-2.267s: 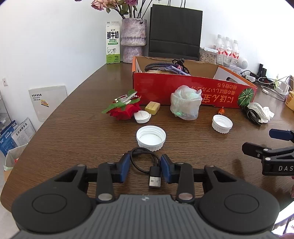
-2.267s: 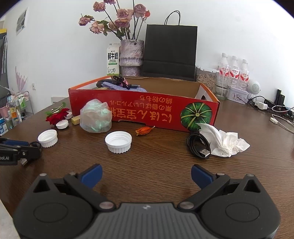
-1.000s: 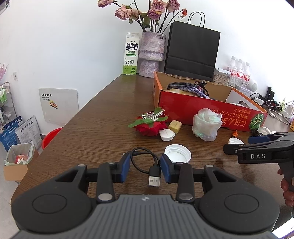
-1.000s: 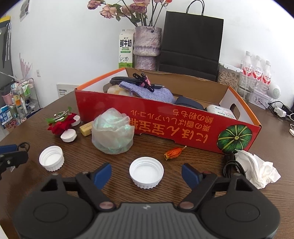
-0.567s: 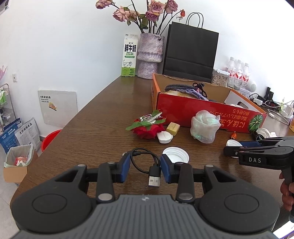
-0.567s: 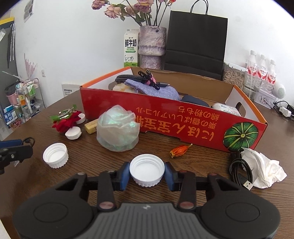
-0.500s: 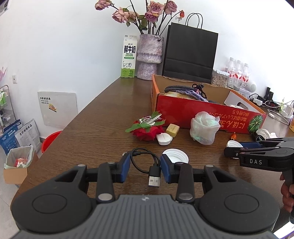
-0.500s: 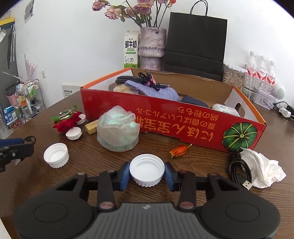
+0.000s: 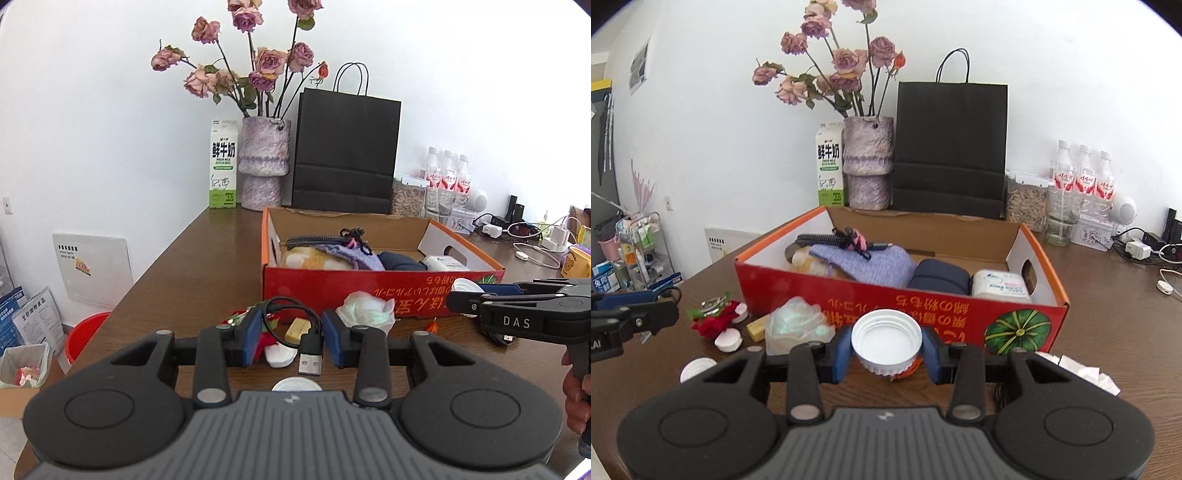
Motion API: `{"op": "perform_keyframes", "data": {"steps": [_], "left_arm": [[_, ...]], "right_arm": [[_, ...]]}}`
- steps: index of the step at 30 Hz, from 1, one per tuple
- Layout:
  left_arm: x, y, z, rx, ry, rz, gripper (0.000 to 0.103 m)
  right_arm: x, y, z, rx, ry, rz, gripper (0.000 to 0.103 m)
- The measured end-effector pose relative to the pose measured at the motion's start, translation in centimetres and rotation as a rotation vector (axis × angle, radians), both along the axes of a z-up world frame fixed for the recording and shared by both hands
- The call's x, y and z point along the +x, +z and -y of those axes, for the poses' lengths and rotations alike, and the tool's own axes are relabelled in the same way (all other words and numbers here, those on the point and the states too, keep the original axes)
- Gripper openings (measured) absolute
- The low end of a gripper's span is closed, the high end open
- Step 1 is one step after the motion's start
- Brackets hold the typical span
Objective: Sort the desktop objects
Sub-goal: 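Grasp a white bottle cap with the right tool while the left tool holds the USB cable, then carry the USB cable and bottle cap into the box and open both tools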
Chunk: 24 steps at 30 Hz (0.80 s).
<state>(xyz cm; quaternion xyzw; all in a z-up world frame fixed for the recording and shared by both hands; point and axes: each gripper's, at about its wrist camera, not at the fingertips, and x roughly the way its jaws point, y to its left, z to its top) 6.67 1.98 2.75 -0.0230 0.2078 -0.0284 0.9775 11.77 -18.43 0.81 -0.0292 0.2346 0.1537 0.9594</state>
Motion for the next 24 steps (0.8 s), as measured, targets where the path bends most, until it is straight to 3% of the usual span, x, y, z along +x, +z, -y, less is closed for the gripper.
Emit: {"op": "perform_keyframes", "data": {"steps": [4,15,21,24], "left_arm": [[1.4,1.6,1.4,0.009,-0.008,0.045,0.037],[7.3,6.0,4.3,-0.064,0.004,0.157,0.037],[11.7,6.2,6.0,-0.09,0.016,0.16,0.037],[14.5,5.2,6.9,-0.066,0.053,0.162,0.037]], "right_arm": [[1.0,1.4,0.8,0.019,-0.029,0.045,0.039],[5.4,4.1,1.9,0.082,-0.07,0.147,0.039],[9.6,4.4,2.0,0.095,-0.078,0.178,0.039],[11.7,2.9,2.4,0.125,-0.088,0.143,0.039]]}}
